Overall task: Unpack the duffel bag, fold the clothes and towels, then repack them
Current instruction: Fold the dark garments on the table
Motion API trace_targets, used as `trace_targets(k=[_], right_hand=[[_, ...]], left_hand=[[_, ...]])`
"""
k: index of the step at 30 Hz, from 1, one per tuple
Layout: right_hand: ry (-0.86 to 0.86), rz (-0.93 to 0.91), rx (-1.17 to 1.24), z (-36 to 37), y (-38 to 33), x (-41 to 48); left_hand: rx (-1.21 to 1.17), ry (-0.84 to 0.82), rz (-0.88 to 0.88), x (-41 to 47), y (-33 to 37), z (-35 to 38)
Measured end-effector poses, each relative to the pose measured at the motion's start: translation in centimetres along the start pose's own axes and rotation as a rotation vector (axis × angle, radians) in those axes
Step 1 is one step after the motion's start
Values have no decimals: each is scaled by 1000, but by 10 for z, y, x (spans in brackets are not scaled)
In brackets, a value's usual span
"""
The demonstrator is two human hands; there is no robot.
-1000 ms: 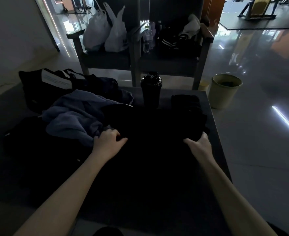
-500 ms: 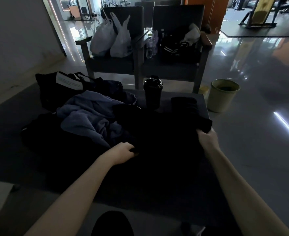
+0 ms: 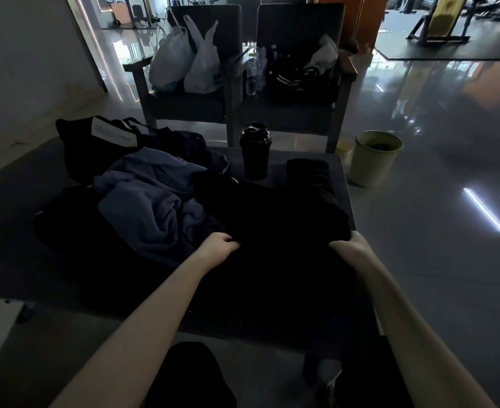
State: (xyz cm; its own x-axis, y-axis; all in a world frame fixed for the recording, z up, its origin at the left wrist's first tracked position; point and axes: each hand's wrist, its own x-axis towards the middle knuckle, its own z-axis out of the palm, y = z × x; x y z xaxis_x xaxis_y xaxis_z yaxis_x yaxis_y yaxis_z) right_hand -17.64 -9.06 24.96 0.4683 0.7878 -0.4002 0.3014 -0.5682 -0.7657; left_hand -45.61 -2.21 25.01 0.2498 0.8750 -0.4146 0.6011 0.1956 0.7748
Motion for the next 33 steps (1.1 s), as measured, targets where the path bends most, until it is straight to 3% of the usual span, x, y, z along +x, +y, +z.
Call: trace_targets(k=[3, 6, 9, 12, 15, 18, 22, 24, 26, 29, 31, 33], right_hand=[[71, 25, -83, -9, 6, -11], [152, 20, -127, -4, 24, -22], [237, -7, -129, 4, 35, -30], [272, -66, -129, 12, 37, -32], [276, -137, -147, 16, 39, -31], [298, -153, -217, 20, 44, -27], [316, -176, -291, 26, 47, -17], [345, -171, -319, 28, 45, -12], [363, -162, -359, 30, 43, -10], [366, -150, -416, 32, 39, -10], [462, -219, -496, 32, 32, -8], [581, -384, -511, 35, 19, 0]], left_hand=[[390, 47, -43, -1, -4, -6], [384, -77, -199, 0, -6, -3], [377, -58, -214, 3, -5, -1], [241, 49, -172, 14, 2, 5], [-62, 138, -161, 36, 10, 10], [-265, 358, -157, 60, 20, 10], [-224, 487, -278, 87, 32, -1], [-145, 503, -317, 97, 31, -7], [-157, 492, -246, 102, 26, -13], [-351, 436, -130, 101, 18, -25], [-480, 376, -73, 97, 17, -35], [-446, 330, -43, 92, 18, -42]])
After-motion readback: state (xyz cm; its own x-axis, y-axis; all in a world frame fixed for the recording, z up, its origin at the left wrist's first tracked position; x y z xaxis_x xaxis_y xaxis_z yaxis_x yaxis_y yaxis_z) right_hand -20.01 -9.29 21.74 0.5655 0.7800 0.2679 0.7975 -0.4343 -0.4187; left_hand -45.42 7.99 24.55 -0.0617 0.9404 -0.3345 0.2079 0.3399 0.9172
